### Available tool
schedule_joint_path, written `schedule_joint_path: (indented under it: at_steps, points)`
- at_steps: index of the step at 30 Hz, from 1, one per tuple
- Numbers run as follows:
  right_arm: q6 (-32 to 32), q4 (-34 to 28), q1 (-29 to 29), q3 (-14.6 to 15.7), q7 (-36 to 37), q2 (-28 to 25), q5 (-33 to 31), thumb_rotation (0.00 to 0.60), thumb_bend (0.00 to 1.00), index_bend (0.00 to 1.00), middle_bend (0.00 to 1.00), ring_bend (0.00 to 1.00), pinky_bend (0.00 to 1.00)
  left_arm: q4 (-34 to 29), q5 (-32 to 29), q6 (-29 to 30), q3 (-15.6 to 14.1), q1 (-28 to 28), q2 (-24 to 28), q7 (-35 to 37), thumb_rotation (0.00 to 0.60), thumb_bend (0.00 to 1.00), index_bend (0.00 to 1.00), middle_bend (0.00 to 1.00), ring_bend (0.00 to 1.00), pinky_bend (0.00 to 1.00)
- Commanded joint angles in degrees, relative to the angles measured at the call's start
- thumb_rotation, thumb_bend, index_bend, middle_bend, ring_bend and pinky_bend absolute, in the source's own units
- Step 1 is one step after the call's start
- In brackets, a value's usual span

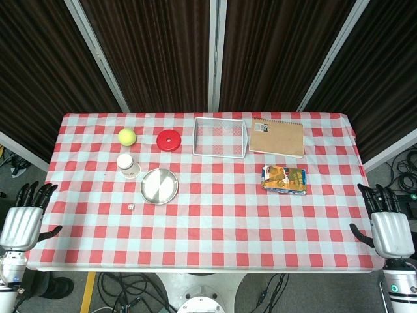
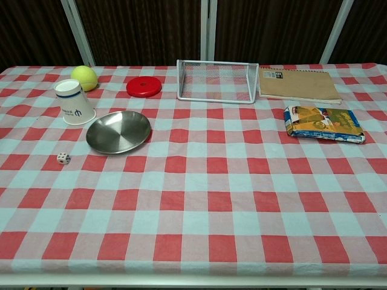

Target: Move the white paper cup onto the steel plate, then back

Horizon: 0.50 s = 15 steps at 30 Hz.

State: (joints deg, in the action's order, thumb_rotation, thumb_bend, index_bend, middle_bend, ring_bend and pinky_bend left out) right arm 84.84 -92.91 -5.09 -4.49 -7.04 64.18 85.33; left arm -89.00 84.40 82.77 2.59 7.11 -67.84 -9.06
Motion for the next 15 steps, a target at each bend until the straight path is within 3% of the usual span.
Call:
schedule_joint_path:
  at_steps: [1, 15]
  points:
    - [-0.09, -0.05, -0.11, -0.04, -0.14, -0.06, 0.02, 0.6, 0.14, 0.0, 0.14, 0.0, 0.01, -0.01, 0.0, -0.04, 0.03, 0.09, -0.07, -0.04, 0.6, 0.1, 0.1, 0.12, 0.02, 0.02]
    - [2.52, -0.13, 0.9, -0.29, 0.47, -1.36, 0.94, 0.6, 0.14, 0.0, 0.14, 0.0, 0.01, -1.2, 2.48, -1.34, 0.55, 2.62, -0.15, 0.35, 0.6, 0.1, 0.11, 0.12, 0.02, 0.03]
